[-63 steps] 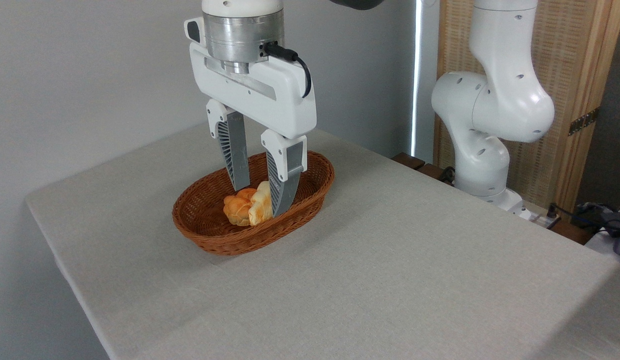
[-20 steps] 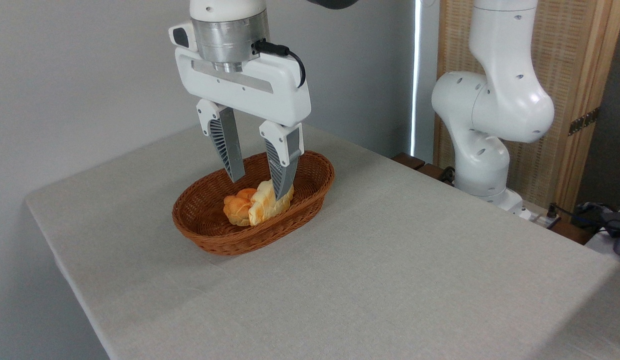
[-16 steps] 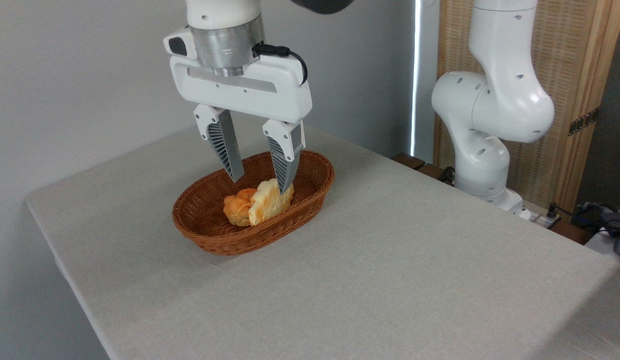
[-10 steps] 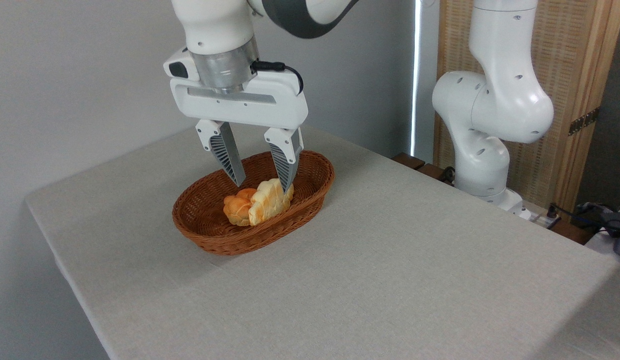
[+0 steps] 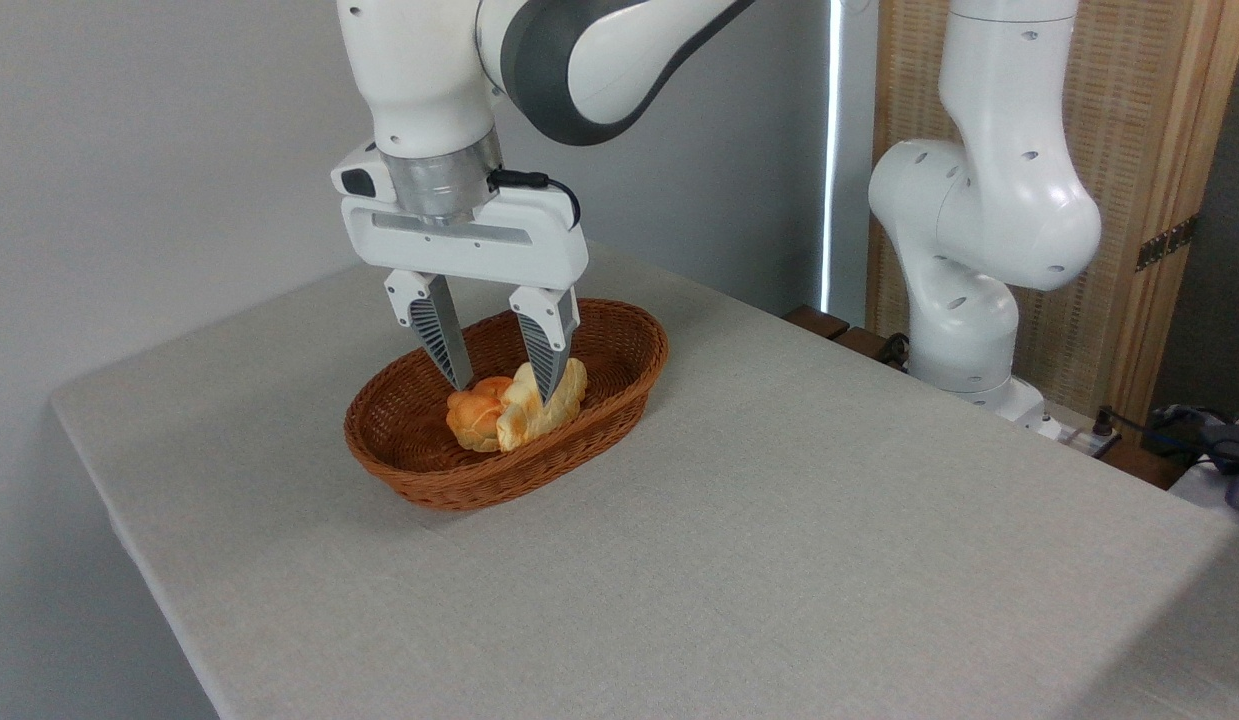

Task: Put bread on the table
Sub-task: 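Shift the open gripper over the flat golden pastry in the basket, then lower the gripper and close its fingers on the flat pastry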

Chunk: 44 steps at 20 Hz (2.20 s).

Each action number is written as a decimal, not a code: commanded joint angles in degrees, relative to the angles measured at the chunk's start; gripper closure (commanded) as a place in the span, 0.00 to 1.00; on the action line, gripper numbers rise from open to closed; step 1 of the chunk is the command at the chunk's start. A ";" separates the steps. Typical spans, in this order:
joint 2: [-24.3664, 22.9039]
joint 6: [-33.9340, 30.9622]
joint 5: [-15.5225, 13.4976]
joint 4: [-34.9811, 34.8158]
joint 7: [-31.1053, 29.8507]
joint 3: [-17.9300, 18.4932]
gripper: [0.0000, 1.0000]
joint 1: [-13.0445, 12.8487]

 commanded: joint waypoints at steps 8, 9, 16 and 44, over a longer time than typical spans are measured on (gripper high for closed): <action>0.36 -1.39 -1.42 -2.87 0.34 0.66 0.00 -1.95; 0.45 -1.48 -1.33 -2.87 0.34 0.66 0.00 -1.95; 1.15 -0.78 -2.03 -2.87 0.25 0.66 0.65 -1.95; 1.06 -1.22 -2.03 -0.59 0.42 1.28 0.84 -1.86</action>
